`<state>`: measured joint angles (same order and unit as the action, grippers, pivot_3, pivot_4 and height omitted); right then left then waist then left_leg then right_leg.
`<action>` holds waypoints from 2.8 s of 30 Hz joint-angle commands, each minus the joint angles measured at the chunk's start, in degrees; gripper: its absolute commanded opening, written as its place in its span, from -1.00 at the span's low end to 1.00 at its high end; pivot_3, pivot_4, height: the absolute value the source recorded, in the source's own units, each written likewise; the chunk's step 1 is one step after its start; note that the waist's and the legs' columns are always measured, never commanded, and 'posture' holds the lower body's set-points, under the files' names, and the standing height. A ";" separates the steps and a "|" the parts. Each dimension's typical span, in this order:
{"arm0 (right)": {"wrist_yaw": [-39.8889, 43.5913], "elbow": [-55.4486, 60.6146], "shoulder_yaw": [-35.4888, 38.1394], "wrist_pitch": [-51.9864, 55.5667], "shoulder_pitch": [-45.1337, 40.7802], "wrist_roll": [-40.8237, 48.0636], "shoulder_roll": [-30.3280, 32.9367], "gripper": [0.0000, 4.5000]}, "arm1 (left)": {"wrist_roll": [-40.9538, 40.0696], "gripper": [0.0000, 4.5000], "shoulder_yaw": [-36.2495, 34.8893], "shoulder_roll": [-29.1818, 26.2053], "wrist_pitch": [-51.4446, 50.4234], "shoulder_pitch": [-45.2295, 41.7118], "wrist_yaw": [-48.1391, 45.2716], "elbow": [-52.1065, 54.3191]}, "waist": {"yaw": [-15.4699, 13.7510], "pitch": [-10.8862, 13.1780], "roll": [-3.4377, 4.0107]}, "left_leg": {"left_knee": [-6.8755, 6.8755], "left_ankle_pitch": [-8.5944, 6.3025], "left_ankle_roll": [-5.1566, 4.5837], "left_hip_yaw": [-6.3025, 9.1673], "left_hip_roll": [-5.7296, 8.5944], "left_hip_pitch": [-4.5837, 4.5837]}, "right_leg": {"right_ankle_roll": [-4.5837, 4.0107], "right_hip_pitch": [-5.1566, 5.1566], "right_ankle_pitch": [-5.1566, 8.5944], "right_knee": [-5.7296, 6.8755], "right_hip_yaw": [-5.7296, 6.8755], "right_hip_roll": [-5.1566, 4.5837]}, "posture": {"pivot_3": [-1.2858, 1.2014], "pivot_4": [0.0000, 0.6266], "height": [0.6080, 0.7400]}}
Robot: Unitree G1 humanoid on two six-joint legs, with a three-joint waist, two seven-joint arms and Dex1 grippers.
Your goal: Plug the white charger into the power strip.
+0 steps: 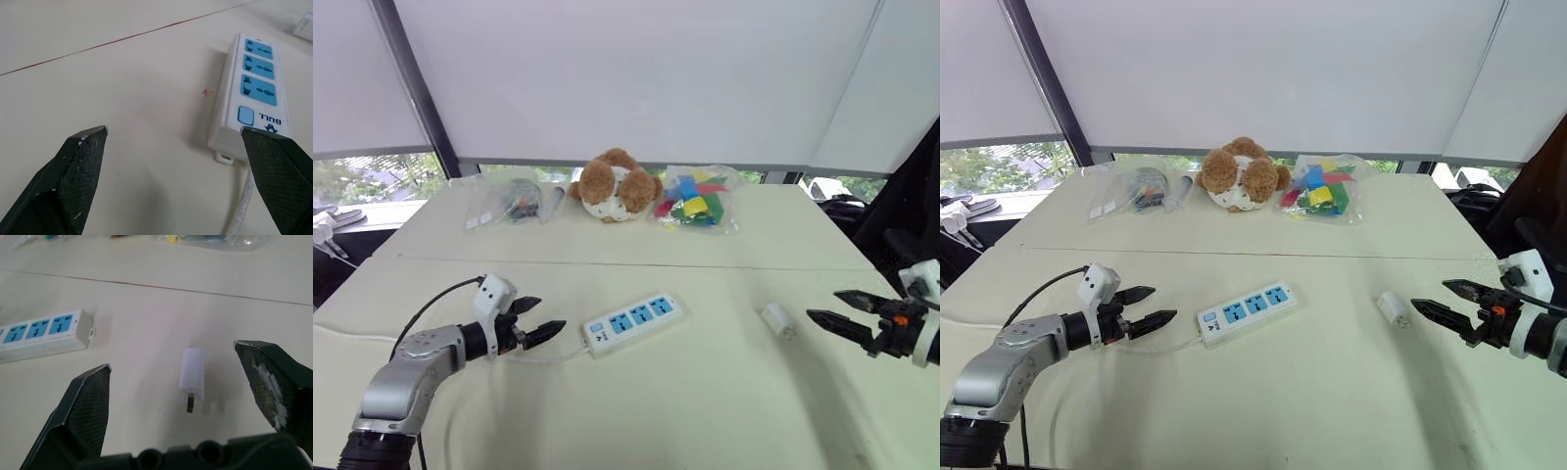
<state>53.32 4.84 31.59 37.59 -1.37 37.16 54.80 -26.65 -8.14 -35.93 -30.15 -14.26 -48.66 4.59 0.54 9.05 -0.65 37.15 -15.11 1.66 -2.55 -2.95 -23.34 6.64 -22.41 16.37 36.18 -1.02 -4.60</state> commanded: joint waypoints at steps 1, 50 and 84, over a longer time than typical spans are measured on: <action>0.35 -0.39 -0.40 -1.90 -1.80 -0.49 -0.29 0.95 | -0.76 0.99 -1.98 -0.55 1.90 -0.83 -0.52 0.41 | 0.02 0.00 0.00 | 0.00 0.00 0.00 0.00 0.00 0.00 | 0.00 0.00 0.00 0.00 0.00 0.00 | 0.03 -0.52 0.98; -3.43 25.96 7.46 15.67 10.38 11.17 1.29 0.95 | 13.46 0.99 17.49 7.48 18.91 -7.26 -8.94 -12.76 | -1.28 0.01 -0.05 | 0.17 0.00 -0.01 0.07 0.02 -0.04 | -0.01 0.06 0.00 0.00 -0.03 0.05 | 0.03 -0.52 0.98; 22.07 -52.78 -61.93 15.69 -70.99 -37.67 4.13 1.00 | 22.44 0.33 26.66 15.13 39.78 -21.34 -28.69 -36.33 | -1.70 -0.11 0.40 | 0.88 -0.20 -0.35 -0.07 0.11 -0.86 | 0.00 -0.48 0.01 0.07 -0.16 -0.04 | 0.03 -0.52 0.98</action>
<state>73.48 -43.08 -28.59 54.99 -69.95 3.52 58.90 -5.51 16.57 -22.51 9.53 -36.94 -78.62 -32.40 -1.16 8.94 -0.25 38.06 -15.31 1.31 -2.59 -2.80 -24.30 6.64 -22.88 16.38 36.25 -1.18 -4.65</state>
